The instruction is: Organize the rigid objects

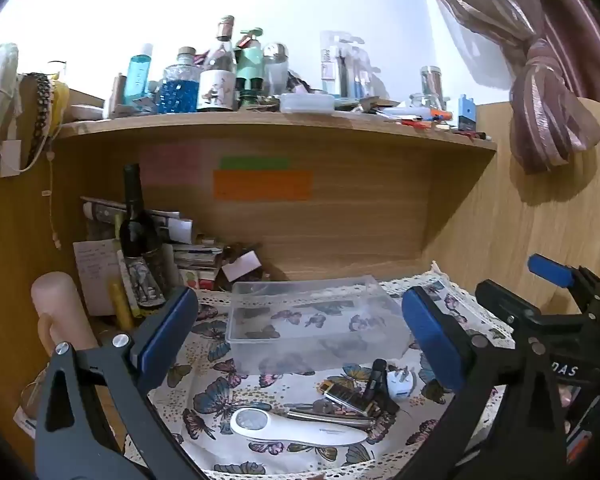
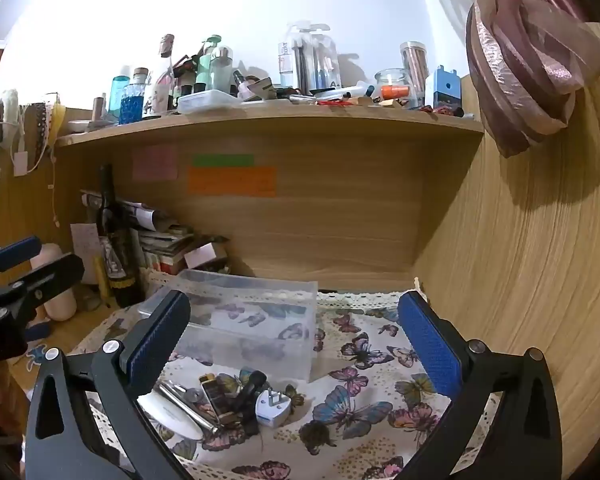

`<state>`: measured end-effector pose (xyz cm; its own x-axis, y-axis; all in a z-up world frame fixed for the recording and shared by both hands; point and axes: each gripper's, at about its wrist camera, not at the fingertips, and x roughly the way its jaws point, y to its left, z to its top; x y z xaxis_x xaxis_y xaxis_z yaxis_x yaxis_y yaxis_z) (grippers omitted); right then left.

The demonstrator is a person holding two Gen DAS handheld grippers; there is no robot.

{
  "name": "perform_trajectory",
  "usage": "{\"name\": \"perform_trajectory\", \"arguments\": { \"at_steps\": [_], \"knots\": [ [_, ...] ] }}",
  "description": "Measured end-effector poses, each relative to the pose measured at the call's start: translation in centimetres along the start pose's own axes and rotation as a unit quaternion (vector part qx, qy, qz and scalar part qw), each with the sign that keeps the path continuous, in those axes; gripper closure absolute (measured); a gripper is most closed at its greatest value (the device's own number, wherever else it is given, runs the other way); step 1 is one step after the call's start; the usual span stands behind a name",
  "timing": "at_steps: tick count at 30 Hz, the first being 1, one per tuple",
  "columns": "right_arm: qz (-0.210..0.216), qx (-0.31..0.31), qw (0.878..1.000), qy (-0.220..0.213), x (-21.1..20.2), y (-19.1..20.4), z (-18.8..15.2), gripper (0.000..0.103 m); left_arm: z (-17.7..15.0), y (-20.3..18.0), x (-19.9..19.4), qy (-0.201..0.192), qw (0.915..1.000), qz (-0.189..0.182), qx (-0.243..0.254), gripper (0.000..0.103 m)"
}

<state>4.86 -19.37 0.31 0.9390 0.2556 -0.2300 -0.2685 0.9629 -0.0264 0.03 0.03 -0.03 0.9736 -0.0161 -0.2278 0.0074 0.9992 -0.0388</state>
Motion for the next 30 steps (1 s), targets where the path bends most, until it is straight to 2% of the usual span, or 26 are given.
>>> {"name": "perform_trajectory", "arguments": {
  "at_steps": [30],
  "knots": [
    [0.008,0.014,1.000,-0.003,0.2,0.3,0.4,0.000,-0.3,0.9,0.8,0.006,0.9999,-0.005,-0.011,0.000]
  ]
}}
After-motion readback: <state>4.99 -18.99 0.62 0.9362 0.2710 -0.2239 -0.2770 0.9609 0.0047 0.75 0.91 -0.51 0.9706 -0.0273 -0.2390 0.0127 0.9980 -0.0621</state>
